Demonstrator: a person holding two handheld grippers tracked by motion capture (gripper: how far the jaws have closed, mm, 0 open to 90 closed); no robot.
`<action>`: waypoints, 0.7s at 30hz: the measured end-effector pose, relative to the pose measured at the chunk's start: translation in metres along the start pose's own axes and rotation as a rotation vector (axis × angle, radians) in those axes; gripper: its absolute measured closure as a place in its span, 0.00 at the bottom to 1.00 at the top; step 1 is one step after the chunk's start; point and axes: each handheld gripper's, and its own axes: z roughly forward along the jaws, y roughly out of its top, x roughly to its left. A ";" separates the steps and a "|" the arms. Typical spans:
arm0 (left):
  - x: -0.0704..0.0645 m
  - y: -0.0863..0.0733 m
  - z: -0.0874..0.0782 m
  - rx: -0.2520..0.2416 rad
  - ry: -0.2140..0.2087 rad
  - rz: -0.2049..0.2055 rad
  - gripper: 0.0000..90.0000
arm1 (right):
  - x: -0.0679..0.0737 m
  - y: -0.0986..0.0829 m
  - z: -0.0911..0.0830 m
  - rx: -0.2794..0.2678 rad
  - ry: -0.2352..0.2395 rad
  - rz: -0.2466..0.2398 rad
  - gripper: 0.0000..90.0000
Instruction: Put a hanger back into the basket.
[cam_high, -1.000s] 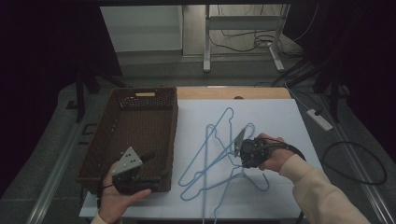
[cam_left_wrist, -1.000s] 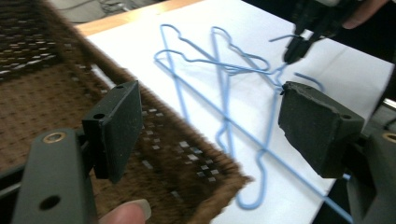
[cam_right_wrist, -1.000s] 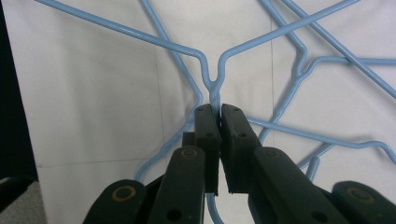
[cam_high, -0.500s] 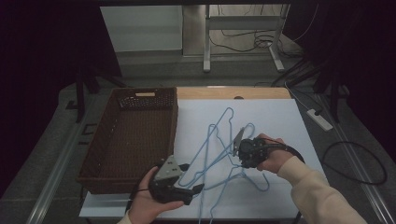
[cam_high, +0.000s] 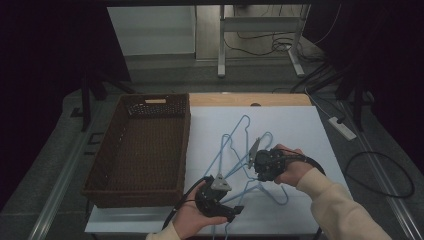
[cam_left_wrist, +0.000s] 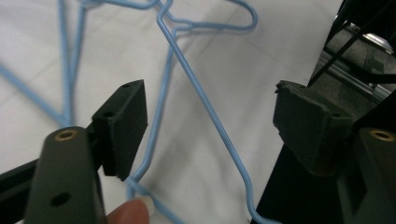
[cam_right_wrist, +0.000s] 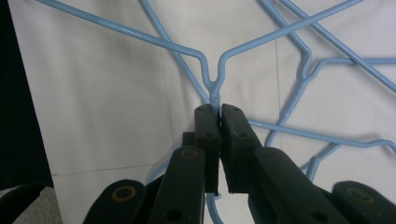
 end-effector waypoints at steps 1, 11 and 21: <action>0.001 0.000 0.004 0.009 -0.007 0.000 0.33 | 0.000 0.000 0.000 0.001 0.001 -0.002 0.96; 0.011 0.004 0.038 0.063 -0.056 -0.059 0.56 | 0.001 -0.001 -0.001 0.002 0.005 0.004 0.96; 0.021 0.001 0.040 0.054 -0.159 -0.166 0.86 | 0.002 -0.002 -0.009 -0.041 -0.010 -0.012 0.95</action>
